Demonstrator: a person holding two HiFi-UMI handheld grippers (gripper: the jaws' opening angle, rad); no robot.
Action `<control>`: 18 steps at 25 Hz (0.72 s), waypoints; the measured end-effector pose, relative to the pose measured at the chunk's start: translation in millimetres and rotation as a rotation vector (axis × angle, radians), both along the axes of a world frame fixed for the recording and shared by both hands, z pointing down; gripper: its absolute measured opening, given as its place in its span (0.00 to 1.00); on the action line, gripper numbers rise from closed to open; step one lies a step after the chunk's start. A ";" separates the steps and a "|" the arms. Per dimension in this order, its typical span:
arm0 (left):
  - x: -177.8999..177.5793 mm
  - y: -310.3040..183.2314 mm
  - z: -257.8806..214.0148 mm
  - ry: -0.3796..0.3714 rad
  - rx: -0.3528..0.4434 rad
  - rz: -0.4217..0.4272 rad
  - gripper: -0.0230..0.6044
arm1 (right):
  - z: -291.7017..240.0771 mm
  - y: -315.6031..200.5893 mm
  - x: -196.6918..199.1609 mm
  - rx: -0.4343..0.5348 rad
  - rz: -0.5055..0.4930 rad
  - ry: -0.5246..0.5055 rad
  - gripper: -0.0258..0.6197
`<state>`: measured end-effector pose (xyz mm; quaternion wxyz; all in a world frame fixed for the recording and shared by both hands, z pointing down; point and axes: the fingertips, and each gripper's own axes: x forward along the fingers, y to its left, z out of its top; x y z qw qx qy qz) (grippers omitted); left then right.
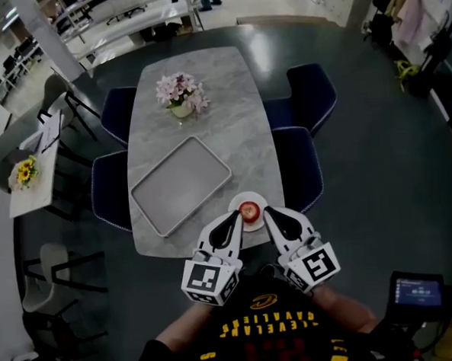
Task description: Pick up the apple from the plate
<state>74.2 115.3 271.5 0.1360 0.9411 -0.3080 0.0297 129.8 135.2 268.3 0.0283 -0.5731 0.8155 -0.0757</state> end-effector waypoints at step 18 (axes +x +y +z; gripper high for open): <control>0.0 59.9 -18.5 0.020 0.049 -0.030 0.04 | -10.7 57.5 2.9 0.075 -0.026 0.075 0.05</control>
